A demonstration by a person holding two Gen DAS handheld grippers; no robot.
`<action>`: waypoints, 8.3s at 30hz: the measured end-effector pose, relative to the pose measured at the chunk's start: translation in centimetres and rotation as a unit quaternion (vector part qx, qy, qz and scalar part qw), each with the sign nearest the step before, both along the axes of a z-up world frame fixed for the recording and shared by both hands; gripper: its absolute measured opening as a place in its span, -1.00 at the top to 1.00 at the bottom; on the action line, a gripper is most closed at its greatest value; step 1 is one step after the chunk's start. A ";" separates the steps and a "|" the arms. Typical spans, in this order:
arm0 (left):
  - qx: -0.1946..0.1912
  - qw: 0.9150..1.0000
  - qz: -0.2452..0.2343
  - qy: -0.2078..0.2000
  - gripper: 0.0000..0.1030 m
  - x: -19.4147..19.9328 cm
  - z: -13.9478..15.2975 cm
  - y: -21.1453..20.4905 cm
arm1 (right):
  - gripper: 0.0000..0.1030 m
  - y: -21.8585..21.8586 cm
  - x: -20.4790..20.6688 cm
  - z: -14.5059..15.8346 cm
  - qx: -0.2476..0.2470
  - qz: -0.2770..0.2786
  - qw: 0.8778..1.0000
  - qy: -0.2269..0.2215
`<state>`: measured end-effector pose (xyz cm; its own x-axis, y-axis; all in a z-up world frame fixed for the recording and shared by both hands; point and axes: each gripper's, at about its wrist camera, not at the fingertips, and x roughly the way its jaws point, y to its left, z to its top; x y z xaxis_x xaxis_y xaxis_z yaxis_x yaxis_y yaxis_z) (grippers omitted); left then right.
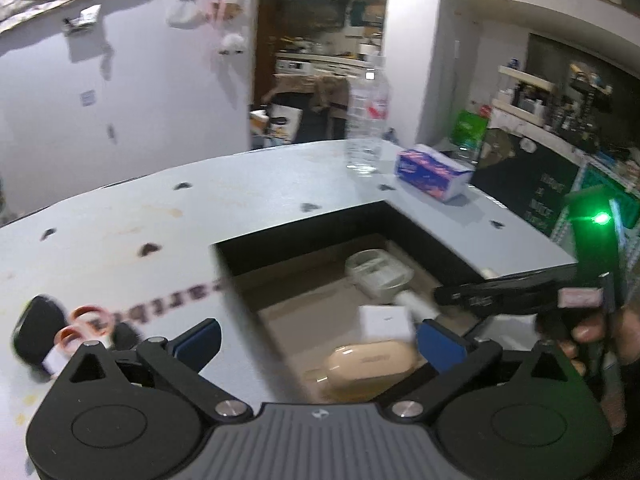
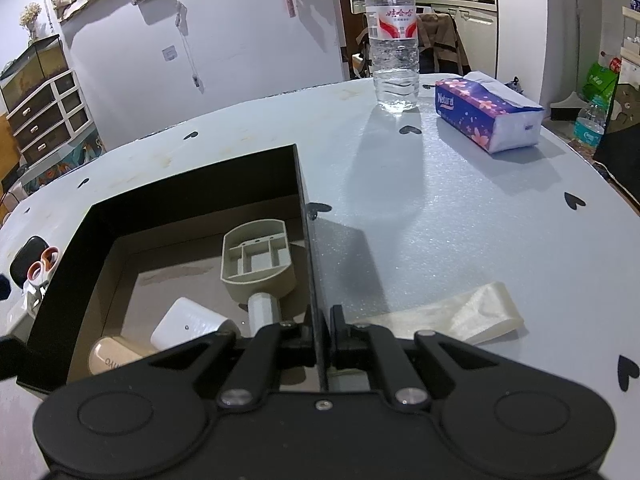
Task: Organize rigid objects
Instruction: 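Move the left gripper to the second white charger and close on it, then carry the white charger with the left gripper and release it into the box, then move the left gripper to the orange-handled scissors and close on them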
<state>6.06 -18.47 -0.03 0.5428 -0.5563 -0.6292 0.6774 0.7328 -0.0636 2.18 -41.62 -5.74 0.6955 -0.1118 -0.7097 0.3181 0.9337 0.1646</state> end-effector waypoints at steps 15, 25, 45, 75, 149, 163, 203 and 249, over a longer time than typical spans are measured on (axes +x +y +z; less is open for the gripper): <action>-0.017 0.985 0.169 0.026 -1.00 3.9 -3.0 10.0 | 0.89 0.0 -0.1 0.0 0.000 0.000 1.000 -0.001; -0.008 0.966 0.253 0.059 -1.00 6.5 -5.1 11.2 | 0.89 0.0 -0.1 0.0 0.001 -0.001 1.000 -0.001; 0.021 0.936 0.350 0.040 -0.99 6.1 -5.7 14.3 | 0.88 0.0 0.0 0.0 0.003 0.002 1.000 -0.003; -0.013 0.954 0.299 -0.033 -0.32 5.3 -3.1 12.3 | 0.88 0.1 0.0 -0.1 0.003 0.003 1.000 -0.003; 0.094 0.995 -0.019 0.031 -0.24 7.6 -3.6 -10.5 | 0.86 -0.5 0.0 -0.3 0.018 0.008 1.000 -0.005; 0.122 0.991 -0.049 0.026 -0.02 7.4 -4.2 -10.7 | 0.85 -0.6 0.1 -0.3 0.020 0.011 1.000 -0.006; 0.024 0.999 -0.030 0.023 -1.00 1.6 -0.5 -4.5 | 0.85 -0.7 0.1 -0.3 0.019 0.012 1.000 -0.007; -0.015 0.963 0.267 -0.017 -0.60 10.3 -5.9 7.9 | 0.85 -0.6 0.0 -0.2 0.019 0.010 1.000 -0.010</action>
<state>16.39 -10.54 -5.89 0.7764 -0.2100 -0.5942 0.2060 0.9756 -0.0758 2.16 -42.20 -5.95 0.7116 -0.0711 -0.6990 0.2956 0.9328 0.2061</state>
